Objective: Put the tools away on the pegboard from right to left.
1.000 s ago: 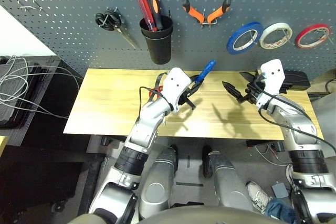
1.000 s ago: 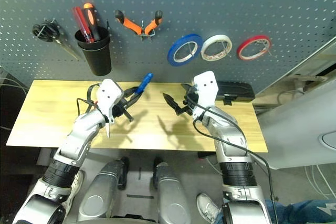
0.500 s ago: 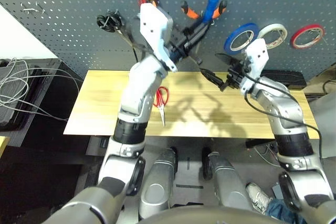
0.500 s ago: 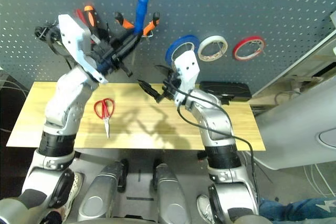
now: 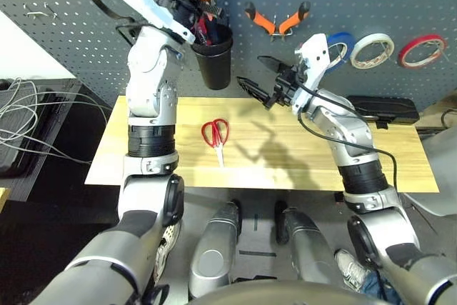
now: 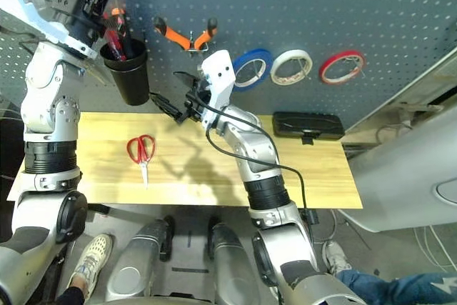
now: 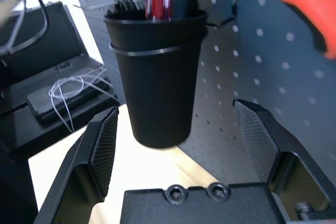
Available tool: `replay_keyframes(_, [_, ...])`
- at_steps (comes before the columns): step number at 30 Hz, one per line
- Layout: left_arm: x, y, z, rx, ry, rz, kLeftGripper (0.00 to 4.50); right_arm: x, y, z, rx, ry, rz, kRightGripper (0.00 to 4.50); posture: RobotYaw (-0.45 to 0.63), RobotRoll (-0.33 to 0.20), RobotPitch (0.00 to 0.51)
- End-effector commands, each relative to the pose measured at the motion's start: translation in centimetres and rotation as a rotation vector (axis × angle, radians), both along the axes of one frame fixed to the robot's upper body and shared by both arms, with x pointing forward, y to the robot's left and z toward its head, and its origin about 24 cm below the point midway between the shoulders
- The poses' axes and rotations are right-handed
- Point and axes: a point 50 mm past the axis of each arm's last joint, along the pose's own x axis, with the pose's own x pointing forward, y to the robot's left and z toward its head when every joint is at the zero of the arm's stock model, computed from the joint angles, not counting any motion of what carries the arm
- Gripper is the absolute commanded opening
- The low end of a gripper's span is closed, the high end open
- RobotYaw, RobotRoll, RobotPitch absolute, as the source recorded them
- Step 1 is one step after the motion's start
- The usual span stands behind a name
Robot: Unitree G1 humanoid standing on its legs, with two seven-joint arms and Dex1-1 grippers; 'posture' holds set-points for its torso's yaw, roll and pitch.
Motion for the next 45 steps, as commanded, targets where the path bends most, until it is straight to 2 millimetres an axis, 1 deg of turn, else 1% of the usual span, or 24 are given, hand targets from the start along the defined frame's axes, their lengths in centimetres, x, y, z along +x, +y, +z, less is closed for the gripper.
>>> replay_keyframes(1, [0.2,0.4,-1.2,0.01,0.036,0.036,0.45,0.4,-0.1,0.6,0.014,-0.037,-0.04,4.5,0.16,0.0,0.231])
replay_keyframes(5, [0.1,0.2,-2.4,0.038,0.068,0.04,0.45,0.7,-0.3,1.4,0.039,-0.057,-0.057,4.5,0.16,0.0,0.23])
replay_keyframes(15, [-0.1,0.1,-3.5,0.034,0.13,0.03,0.45,0.6,-0.2,1.5,0.044,-0.061,-0.051,4.5,0.16,0.0,0.228])
replay_keyframes(17, [-0.2,0.0,-3.6,0.047,0.142,0.017,1.19,0.6,-0.2,1.6,0.044,-0.061,-0.048,4.5,0.16,0.0,0.229])
replay_keyframes(18, [-0.3,0.0,-3.5,0.045,0.129,0.013,1.42,0.6,-0.2,1.6,0.044,-0.062,-0.048,4.5,0.16,0.0,0.229])
replay_keyframes(22, [-1.0,-0.3,-2.7,0.056,0.049,-0.028,2.79,0.6,-0.5,1.4,0.036,-0.058,-0.054,4.5,0.16,0.0,0.234])
replay_keyframes(24, [-2.0,-0.9,-1.8,0.172,-0.083,-0.015,3.47,0.6,-0.6,1.1,0.029,-0.054,-0.059,4.5,0.16,0.0,0.234])
replay_keyframes(27, [-3.1,-1.2,-0.7,0.195,-0.223,0.019,4.48,0.5,-1.0,0.7,0.022,-0.044,-0.071,4.5,0.16,0.0,0.234])
replay_keyframes(28, [-3.4,-1.3,-0.5,0.198,-0.25,0.027,4.48,0.5,-1.2,0.5,0.018,-0.038,-0.078,4.5,0.16,0.0,0.242])
replay_keyframes(30, [-3.7,-1.4,-0.1,0.202,-0.298,0.051,4.48,0.4,-1.7,0.1,0.011,-0.027,-0.095,4.5,0.16,0.0,0.242])
replay_keyframes(33, [-3.2,-1.2,-0.6,0.184,-0.268,0.06,4.48,0.4,-2.0,-0.2,0.008,-0.019,-0.107,4.5,0.15,0.0,0.243])
replay_keyframes(36, [-2.9,-1.2,-1.1,0.202,-0.244,0.055,4.48,0.4,-2.0,-0.1,0.009,-0.02,-0.11,4.5,0.15,0.0,0.241])
replay_keyframes(43, [-3.0,-1.4,-1.1,0.206,-0.243,0.046,4.48,0.4,-2.3,-0.1,0.003,-0.02,-0.117,4.5,0.15,0.0,0.241])
replay_keyframes(45, [-3.2,-1.8,-1.8,0.247,-0.232,0.026,4.48,0.2,-2.7,-0.7,-0.015,-0.006,-0.118,4.5,0.15,0.0,0.242])
